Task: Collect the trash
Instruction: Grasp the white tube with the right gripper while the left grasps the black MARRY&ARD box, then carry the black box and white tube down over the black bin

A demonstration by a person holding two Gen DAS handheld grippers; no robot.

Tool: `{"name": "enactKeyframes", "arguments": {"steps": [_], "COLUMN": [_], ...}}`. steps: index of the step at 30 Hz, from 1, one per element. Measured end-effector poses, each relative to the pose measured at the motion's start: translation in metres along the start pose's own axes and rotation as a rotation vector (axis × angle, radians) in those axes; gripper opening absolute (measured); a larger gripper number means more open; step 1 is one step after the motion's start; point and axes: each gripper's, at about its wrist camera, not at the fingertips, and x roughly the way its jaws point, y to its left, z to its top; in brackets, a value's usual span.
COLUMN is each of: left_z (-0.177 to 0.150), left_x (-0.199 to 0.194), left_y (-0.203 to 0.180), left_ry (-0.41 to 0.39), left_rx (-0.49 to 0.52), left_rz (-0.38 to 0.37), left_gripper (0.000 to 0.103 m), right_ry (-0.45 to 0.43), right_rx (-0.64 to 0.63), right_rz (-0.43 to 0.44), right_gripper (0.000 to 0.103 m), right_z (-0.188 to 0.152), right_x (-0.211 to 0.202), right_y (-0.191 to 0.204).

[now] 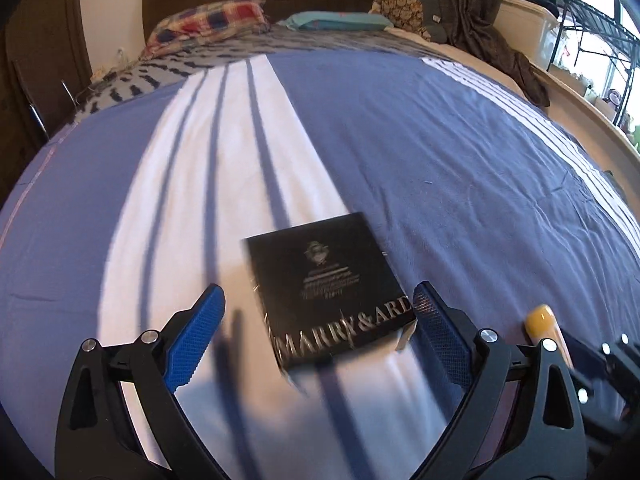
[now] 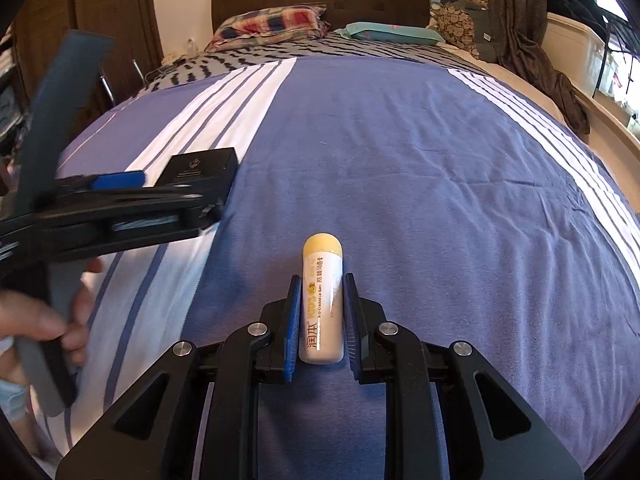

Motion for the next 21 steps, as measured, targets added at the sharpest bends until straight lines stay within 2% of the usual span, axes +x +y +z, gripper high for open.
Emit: {"name": "enactKeyframes", "arguments": {"steps": [4, 6, 11, 15, 21], "left_z": [0.004, 0.004, -0.008, -0.033, -0.078], "left_x": [0.020, 0.020, 0.008, -0.018, -0.067], "left_y": [-0.004, -0.002, 0.003, 0.008, 0.020], "left_ry": [0.058, 0.059, 0.061, 0.050, 0.022], "left_rx": [-0.003, -0.013, -0.001, 0.019, 0.016], "left_rz": [0.007, 0.012, 0.004, 0.019, -0.002], "left_gripper": [0.089, 0.080, 0.079, 0.079, 0.079], "right_ry": [-0.003, -0.008, -0.012, -0.011, -0.008], "right_rx": [0.002, -0.003, -0.013, -0.034, -0.045], "right_rz": [0.009, 0.001, -0.001, 0.004, 0.030], "right_gripper": [0.021, 0.021, 0.021, 0.021, 0.021], "right_z": [-0.002, -0.001, -0.005, -0.014, -0.037], "right_x": [0.002, 0.003, -0.001, -0.012, -0.038], "right_y": [-0.004, -0.003, 0.003, 0.012, 0.031]}}
